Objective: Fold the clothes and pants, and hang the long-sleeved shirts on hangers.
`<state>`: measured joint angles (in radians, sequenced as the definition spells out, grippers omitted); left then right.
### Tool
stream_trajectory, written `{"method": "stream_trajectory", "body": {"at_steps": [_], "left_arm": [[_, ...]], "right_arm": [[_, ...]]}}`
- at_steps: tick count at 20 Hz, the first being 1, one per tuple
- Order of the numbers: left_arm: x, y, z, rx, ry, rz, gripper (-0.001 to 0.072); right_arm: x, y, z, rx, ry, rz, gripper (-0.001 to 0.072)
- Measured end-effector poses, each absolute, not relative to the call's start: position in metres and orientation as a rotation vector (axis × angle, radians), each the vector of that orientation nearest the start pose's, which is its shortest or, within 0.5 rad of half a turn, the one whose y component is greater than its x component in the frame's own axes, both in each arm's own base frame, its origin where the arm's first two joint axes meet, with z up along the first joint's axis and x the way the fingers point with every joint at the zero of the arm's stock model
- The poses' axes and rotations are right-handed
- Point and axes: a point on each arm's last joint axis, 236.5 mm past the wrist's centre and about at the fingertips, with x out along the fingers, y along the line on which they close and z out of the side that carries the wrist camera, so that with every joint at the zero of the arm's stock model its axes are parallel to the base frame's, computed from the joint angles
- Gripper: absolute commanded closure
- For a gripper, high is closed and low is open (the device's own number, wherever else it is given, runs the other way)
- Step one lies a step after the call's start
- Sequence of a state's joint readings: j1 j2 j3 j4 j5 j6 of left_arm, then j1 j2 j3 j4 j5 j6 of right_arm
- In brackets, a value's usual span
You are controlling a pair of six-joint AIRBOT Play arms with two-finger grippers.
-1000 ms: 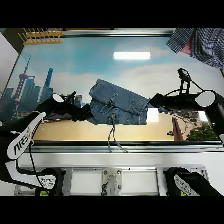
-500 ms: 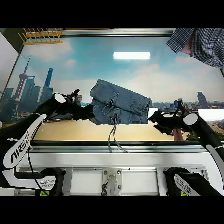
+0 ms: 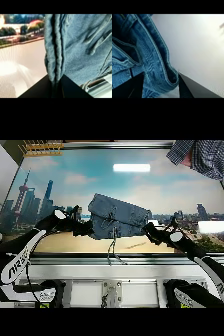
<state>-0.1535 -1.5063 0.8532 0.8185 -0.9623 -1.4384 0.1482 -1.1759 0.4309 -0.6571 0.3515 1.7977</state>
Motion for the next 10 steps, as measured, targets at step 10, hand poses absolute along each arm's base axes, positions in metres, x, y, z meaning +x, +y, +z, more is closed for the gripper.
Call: {"method": "stream_trajectory", "body": {"at_steps": [10], "left_arm": [[0.356, -0.175, -0.037, -0.595, 1.39, -0.423, 0.0677]], "right_arm": [[0.38, 0.137, -0.025, 0.648, 0.947, 0.167, 0.0681]]}}
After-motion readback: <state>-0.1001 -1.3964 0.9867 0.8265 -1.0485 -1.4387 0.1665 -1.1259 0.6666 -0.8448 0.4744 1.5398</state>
